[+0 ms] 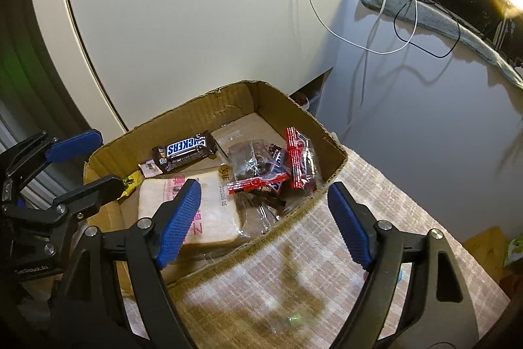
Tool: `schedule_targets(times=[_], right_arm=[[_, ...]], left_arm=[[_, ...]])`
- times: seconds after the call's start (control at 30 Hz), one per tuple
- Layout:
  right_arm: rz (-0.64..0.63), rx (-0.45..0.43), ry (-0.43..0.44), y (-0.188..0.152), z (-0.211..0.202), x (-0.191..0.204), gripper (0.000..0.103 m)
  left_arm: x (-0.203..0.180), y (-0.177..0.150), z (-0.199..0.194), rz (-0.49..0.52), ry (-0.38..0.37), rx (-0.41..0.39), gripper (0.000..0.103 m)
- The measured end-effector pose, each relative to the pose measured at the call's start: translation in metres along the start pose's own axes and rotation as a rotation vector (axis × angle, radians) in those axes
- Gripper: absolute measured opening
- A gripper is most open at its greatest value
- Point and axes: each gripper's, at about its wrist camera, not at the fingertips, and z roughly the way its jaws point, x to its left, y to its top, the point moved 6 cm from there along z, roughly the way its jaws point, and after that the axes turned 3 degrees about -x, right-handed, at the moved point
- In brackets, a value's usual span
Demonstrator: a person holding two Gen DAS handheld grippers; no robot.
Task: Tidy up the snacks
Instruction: 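Carry the pink wrapper and snack bag into the box and open both tools, then move the left tool to the small green candy while the right tool closes on the teal candy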
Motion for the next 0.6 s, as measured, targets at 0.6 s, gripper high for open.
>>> schedule_targets(times=[0.6], right_arm=[[0.124, -0.036, -0.081, -0.043, -0.073, -0.064, 0.082]], left_arm=[[-0.050, -0.002, -0.019, 0.043, -0.087, -0.005, 0.062]])
